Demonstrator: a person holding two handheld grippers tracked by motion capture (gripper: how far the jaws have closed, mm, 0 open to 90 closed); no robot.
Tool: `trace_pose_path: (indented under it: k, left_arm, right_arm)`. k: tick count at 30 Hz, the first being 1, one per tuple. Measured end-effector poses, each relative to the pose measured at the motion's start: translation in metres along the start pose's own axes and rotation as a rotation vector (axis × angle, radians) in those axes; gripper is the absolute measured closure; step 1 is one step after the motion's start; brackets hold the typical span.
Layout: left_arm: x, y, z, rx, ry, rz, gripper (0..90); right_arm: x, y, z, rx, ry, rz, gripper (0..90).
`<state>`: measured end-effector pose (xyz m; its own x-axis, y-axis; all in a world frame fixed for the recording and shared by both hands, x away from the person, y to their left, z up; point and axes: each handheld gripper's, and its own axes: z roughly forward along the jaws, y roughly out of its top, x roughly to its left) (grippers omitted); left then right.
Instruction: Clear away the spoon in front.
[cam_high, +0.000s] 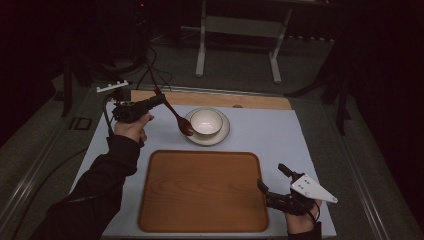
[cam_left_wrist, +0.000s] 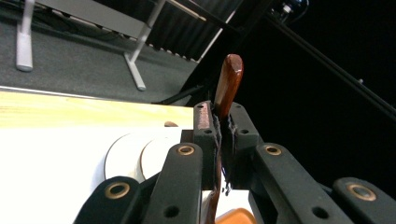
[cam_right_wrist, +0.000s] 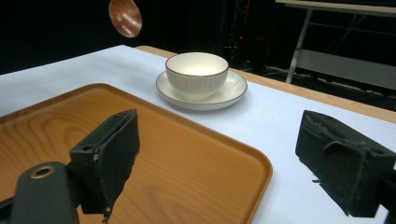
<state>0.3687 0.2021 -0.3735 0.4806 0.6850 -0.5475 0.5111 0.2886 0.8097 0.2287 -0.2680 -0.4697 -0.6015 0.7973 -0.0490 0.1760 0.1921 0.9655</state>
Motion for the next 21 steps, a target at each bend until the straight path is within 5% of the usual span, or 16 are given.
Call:
trace_pose_path:
  k: [21]
  left_arm:
    - [-0.02,-0.014,-0.041,0.21,-0.07,0.112,84.5]
  right_arm:
    - [0.002,0.001,0.001,0.004,-0.003,-0.01,13.5]
